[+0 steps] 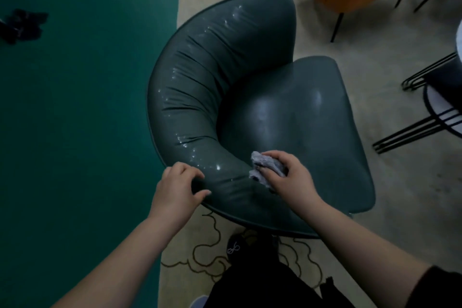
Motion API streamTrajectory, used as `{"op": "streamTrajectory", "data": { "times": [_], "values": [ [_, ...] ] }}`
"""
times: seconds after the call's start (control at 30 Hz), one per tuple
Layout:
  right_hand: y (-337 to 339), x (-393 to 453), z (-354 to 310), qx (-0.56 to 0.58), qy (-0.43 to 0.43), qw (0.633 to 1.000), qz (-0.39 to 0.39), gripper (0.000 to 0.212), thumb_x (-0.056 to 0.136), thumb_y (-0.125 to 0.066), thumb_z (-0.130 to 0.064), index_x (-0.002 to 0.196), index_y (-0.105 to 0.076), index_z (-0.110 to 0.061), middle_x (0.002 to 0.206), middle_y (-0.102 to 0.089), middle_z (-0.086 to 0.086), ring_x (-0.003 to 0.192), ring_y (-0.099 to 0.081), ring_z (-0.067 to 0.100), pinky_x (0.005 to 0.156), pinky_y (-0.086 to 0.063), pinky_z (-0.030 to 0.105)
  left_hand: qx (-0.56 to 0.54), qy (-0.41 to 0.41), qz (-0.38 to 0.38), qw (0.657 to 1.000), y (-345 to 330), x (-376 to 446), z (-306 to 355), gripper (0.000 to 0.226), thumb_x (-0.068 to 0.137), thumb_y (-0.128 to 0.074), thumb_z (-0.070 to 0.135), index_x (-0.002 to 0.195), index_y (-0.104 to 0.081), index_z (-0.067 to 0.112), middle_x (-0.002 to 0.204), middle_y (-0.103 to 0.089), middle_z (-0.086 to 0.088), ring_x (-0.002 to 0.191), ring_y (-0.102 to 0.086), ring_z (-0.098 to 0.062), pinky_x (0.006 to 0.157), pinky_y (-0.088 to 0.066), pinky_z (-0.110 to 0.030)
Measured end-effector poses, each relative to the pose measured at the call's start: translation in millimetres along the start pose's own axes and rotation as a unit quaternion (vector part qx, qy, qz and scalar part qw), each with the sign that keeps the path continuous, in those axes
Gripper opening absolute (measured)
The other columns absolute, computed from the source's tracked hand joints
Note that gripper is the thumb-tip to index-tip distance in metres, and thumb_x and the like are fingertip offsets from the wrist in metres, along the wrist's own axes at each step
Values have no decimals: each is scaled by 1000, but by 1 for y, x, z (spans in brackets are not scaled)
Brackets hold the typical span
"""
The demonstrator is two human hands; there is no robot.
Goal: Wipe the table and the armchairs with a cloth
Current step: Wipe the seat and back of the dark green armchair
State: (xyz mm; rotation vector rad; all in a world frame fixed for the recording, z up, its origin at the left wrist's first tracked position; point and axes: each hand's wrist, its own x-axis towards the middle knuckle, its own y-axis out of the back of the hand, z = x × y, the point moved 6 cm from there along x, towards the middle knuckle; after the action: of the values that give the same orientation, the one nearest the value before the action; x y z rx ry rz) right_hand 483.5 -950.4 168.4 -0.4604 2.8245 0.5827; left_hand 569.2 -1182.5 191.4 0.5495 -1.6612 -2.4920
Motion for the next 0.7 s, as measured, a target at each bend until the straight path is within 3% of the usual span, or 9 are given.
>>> {"op": "streamTrajectory", "data": {
  "times": [0.13,0.33,0.47,0.57,0.7],
  "values": [
    [-29,5,10,-5,-7,999,-33,31,80,-71,-24,96,-58,-48,106,-58,-12,93,-54,-9,72,-36,-4,9,-1,13,1000,-8,8,-2,35,68,-81,39,96,-65,26,96,-45,11,96,-39,-14,88,-44,-35],
    [-50,19,17,-15,16,1000,-9,31,80,-73,-21,106,-64,-34,108,-57,-8,94,-50,-13,78,-32,-5,7,0,51,999,-7,18,-9,37,62,-83,44,88,-63,29,94,-43,12,93,-41,-14,83,-39,-34],
    [-80,15,6,-47,88,993,-65,38,69,-82,-21,105,-70,-23,108,-54,-5,100,-52,-1,88,-33,1,14,-17,57,998,-6,22,-18,40,57,-84,47,84,-61,28,91,-43,10,90,-42,-16,80,-39,-35],
    [-79,21,9,-102,86,990,-37,36,66,-84,-17,99,-73,-18,101,-54,1,95,-55,11,86,-34,2,8,-34,37,999,-8,26,-20,40,58,-81,51,83,-57,31,92,-42,11,91,-38,-13,80,-34,-32],
    [-57,27,23,-114,-14,992,52,27,74,-78,-22,100,-71,-25,101,-59,-2,92,-55,7,79,-34,-1,-8,-39,18,999,-11,28,-25,40,60,-79,54,84,-54,35,94,-41,12,93,-34,-10,81,-28,-30]
  ]
}}
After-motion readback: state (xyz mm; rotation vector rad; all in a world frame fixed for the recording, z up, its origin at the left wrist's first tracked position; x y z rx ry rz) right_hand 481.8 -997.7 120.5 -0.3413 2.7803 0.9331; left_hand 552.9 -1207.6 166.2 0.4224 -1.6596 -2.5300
